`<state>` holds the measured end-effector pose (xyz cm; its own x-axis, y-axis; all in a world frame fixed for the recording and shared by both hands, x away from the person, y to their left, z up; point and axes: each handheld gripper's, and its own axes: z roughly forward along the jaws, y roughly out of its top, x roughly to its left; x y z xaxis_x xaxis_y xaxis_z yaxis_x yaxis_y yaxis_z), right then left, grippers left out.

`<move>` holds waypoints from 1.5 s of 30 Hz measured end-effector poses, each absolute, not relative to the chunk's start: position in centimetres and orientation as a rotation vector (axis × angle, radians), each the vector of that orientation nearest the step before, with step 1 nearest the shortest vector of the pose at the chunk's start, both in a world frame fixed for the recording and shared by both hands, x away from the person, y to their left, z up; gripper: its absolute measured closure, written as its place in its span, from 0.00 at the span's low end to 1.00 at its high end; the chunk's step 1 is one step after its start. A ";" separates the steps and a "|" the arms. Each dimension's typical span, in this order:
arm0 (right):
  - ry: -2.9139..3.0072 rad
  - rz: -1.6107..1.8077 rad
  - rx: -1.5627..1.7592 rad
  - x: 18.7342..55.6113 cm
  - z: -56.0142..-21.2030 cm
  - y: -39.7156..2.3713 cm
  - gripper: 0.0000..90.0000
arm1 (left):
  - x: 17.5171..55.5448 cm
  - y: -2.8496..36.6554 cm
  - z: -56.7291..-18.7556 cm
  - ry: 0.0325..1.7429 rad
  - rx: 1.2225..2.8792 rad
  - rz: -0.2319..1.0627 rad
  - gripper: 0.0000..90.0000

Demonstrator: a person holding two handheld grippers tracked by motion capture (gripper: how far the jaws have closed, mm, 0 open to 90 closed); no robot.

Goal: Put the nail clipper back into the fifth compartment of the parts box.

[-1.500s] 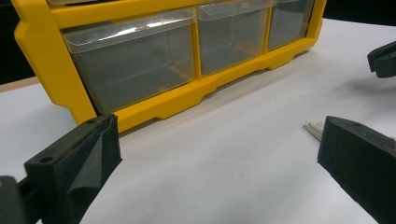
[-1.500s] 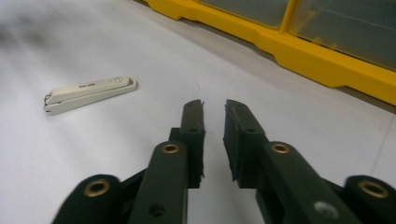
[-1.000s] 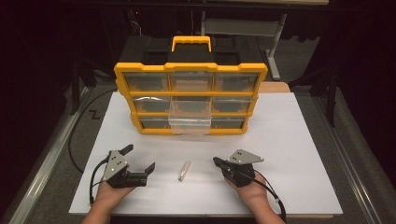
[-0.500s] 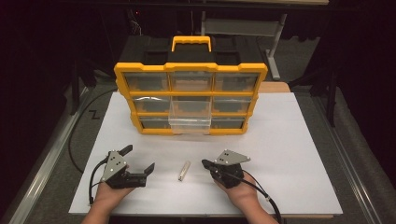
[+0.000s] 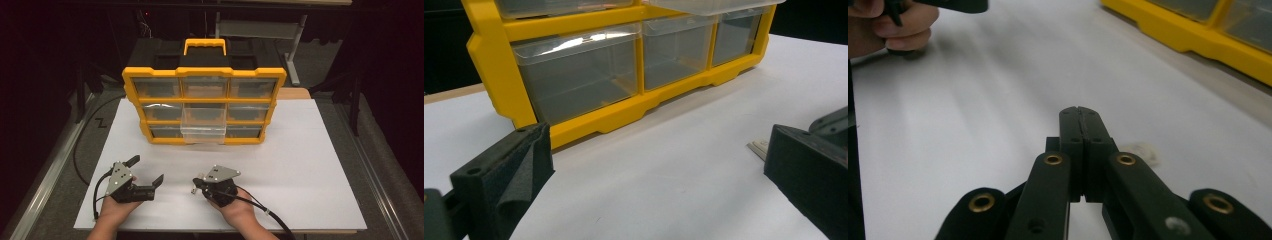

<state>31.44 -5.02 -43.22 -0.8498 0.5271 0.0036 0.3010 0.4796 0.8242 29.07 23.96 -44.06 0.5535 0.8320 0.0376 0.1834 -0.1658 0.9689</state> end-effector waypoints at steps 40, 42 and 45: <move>2.503 1.095 0.769 32.1 -44.6 -7.7 1.00 | 29.0 23.5 -44.0 0.823 1.694 0.718 0.00; 2.501 1.089 0.777 32.2 -44.6 -8.0 1.00 | 28.9 23.5 -44.0 0.821 1.695 0.718 0.00; 2.497 1.084 0.796 32.4 -44.7 -8.4 1.00 | 29.0 23.5 -44.0 0.820 1.696 0.718 0.00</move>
<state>32.44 -8.37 -44.73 -0.7997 0.5978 -0.0549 0.3682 0.5606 0.7418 28.95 23.55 -44.02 0.5821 0.8109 0.0611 0.1681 -0.1935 0.9666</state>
